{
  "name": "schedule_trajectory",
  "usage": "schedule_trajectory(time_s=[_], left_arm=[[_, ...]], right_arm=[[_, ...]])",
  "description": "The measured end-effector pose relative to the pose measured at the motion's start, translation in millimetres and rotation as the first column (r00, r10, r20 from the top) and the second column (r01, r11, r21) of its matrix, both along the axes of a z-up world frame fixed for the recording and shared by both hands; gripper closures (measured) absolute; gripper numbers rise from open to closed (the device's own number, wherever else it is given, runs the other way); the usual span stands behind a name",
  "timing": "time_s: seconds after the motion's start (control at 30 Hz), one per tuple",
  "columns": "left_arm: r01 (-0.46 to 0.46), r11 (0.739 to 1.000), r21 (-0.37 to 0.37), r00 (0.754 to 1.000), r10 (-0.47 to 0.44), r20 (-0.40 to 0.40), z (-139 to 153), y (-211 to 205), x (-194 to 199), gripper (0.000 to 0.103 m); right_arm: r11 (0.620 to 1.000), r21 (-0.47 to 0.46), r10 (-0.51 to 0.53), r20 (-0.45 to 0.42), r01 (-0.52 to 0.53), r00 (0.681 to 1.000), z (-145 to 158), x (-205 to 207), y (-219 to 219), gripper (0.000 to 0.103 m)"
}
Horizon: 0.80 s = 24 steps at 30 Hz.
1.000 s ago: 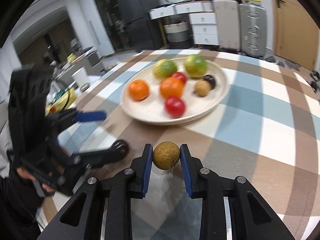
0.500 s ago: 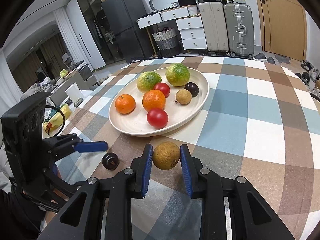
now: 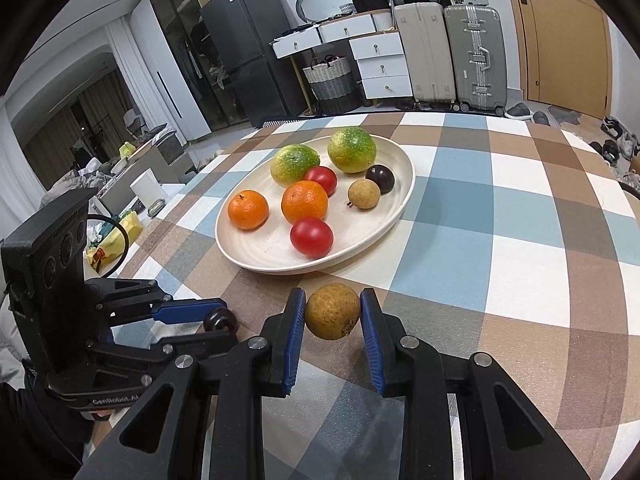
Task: Organize fruits
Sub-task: 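Close right gripper on the round brown fruit while left gripper grasps the dark plum, then carry both fruits over the plate and open both grippers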
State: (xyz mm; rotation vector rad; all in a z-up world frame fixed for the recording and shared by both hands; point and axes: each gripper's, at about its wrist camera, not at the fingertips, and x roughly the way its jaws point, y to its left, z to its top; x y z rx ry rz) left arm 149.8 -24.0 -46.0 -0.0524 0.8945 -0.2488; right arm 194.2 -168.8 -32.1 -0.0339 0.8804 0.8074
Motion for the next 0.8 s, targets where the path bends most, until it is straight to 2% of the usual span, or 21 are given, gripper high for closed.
schedule_trajectory(time_s=[0.33,0.8], left_arm=[[-0.025,0.999,-0.027,0.998,0.027,0.061,11,7,-5,0.08],[-0.164,0.983,-0.081,0.969,0.176,0.175,36,35,-1,0.08]], right_arm=[[0.999,0.032,-0.016,0.005,0.016,1.0,2,2,-5,0.074],[0.991,0.121,-0.057,0.048,0.051,0.997,15,5,-14,0.074]])
